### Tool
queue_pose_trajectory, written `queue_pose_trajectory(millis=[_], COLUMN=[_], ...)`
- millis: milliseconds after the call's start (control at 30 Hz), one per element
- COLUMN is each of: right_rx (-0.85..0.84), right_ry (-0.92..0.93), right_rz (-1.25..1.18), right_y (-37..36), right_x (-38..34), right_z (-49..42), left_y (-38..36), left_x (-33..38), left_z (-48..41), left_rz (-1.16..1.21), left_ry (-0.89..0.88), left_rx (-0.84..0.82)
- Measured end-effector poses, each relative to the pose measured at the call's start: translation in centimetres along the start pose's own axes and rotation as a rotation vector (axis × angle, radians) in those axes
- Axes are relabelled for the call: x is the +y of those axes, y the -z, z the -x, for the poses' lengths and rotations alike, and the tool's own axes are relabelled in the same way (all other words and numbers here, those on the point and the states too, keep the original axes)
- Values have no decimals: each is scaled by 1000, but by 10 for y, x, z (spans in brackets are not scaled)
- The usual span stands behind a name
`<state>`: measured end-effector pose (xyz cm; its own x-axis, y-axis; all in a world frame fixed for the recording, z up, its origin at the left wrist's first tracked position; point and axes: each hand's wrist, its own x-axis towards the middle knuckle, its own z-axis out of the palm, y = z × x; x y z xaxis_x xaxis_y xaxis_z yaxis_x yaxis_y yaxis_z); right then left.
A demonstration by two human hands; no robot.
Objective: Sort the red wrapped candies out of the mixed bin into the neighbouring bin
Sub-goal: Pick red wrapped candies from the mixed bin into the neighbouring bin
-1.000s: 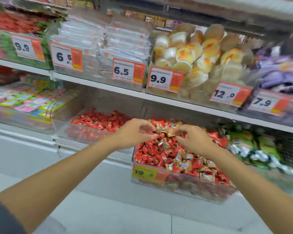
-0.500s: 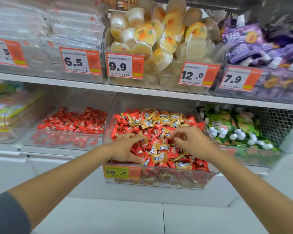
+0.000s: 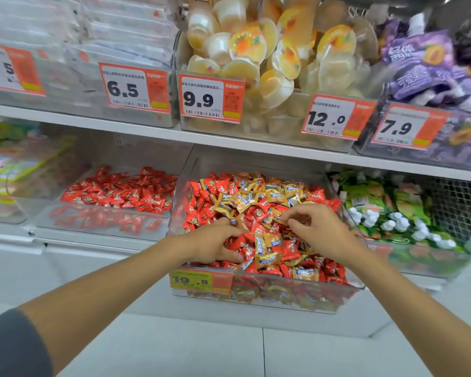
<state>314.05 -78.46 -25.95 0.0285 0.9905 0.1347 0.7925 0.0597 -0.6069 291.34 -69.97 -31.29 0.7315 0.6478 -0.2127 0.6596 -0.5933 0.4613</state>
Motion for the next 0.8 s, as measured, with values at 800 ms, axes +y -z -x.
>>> queue_pose_trajectory(millis=[800], right_rx=[-1], right_ry=[36], right_rz=[-53], right_y=[-9], right_x=[-24], right_z=[-13], left_y=[69], left_x=[11], left_z=[34], left_rz=[687], left_ry=[-32], left_rx=[513])
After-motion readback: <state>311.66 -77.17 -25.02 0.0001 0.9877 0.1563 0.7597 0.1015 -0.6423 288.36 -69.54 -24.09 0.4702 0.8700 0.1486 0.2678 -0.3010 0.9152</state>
